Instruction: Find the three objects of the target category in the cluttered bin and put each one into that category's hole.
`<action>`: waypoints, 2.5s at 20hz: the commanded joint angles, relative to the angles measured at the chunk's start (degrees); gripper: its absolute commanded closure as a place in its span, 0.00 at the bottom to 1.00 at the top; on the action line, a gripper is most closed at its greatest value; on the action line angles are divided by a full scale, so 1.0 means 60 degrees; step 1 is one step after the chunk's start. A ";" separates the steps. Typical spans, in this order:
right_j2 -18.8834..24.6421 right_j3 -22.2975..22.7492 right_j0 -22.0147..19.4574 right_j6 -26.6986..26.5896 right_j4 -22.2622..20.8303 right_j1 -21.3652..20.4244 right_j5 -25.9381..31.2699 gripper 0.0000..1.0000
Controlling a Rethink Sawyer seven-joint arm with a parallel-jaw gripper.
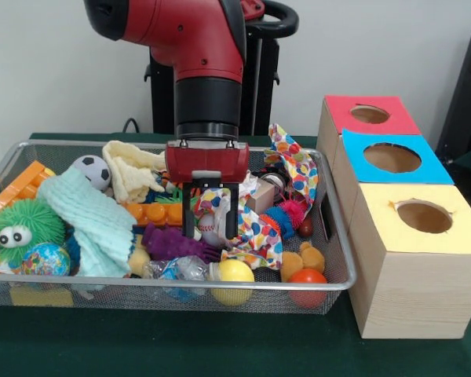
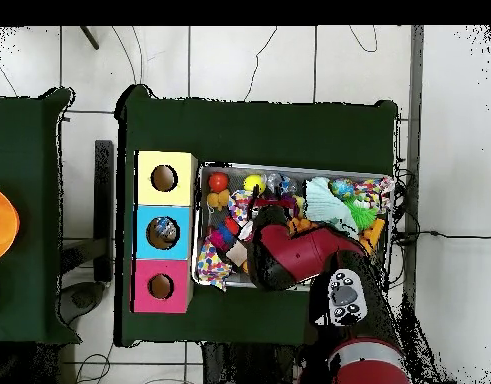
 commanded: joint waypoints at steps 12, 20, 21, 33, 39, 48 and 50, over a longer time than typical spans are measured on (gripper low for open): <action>-0.0048 -0.1024 -0.0100 -0.0363 -0.1384 0.0856 -0.0209 0.00; -0.0210 -0.0993 -0.0112 -0.0250 -0.1527 0.0970 -0.0847 0.00; -0.0253 -0.0999 -0.0090 -0.0260 -0.1516 0.0990 -0.0910 0.00; -0.0801 -0.1149 0.0225 -0.0338 -0.1228 0.1300 -0.1406 0.00; -0.0798 -0.1308 0.0359 -0.0288 -0.1070 0.1443 -0.1566 0.00; -0.1183 -0.1291 0.0555 -0.0287 -0.0575 0.1506 -0.2190 0.00; -0.1383 -0.1288 0.0645 -0.0371 -0.0303 0.1519 -0.2402 0.00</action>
